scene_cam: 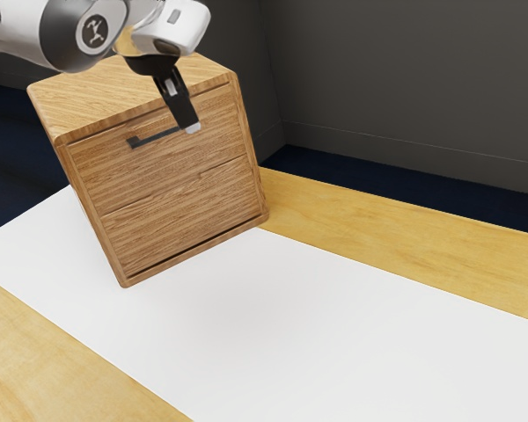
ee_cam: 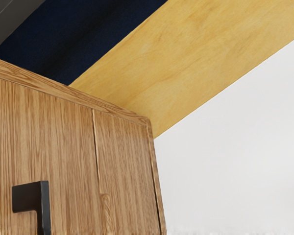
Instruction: Pull the drawer handle with one arm to open the drawer
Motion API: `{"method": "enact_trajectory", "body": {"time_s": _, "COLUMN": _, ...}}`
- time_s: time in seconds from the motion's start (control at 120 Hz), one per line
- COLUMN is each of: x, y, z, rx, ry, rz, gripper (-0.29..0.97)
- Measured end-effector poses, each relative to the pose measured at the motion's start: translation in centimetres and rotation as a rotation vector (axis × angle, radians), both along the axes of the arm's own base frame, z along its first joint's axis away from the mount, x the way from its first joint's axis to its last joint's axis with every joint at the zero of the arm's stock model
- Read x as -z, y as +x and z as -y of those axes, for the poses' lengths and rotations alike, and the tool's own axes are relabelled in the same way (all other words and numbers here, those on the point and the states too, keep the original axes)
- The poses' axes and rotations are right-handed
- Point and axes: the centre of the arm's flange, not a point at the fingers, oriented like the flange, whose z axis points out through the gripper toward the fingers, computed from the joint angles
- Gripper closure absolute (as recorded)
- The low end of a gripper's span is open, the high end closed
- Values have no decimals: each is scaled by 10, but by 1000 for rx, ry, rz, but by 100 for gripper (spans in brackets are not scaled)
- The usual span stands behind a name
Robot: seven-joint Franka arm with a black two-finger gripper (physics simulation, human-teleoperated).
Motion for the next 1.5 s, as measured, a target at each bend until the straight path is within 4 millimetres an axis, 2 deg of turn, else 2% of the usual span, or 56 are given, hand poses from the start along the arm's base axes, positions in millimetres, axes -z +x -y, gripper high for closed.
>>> {"method": "enact_trajectory", "body": {"time_s": 0.192, "x": 15, "y": 9, "z": -1, "rx": -37, "ry": -4, "rz": -44, "gripper": 0}}
{"method": "enact_trajectory", "body": {"time_s": 0.325, "x": 15, "y": 4, "z": -25, "rx": -102, "ry": -9, "rz": -60, "gripper": 7}}
{"method": "enact_trajectory", "body": {"time_s": 0.5, "x": 24, "y": 14, "z": -31, "rx": -118, "ry": 5, "rz": -77, "gripper": 19}}
{"method": "enact_trajectory", "body": {"time_s": 0.683, "x": 27, "y": 17, "z": -51, "rx": -151, "ry": 10, "rz": -64, "gripper": 25}}
{"method": "enact_trajectory", "body": {"time_s": 0.8, "x": 29, "y": 24, "z": -52, "rx": -145, "ry": 17, "rz": -44, "gripper": 27}}
{"method": "enact_trajectory", "body": {"time_s": 0.933, "x": 35, "y": 40, "z": -41, "rx": -124, "ry": 36, "rz": -30, "gripper": 32}}
{"method": "enact_trajectory", "body": {"time_s": 1.133, "x": 36, "y": 41, "z": -53, "rx": -158, "ry": 78, "rz": -24, "gripper": 39}}
{"method": "enact_trajectory", "body": {"time_s": 1.242, "x": 44, "y": 45, "z": -58, "rx": -168, "ry": 91, "rz": -35, "gripper": 43}}
{"method": "enact_trajectory", "body": {"time_s": 1.5, "x": 46, "y": 44, "z": -74, "rx": -193, "ry": 106, "rz": -41, "gripper": 47}}
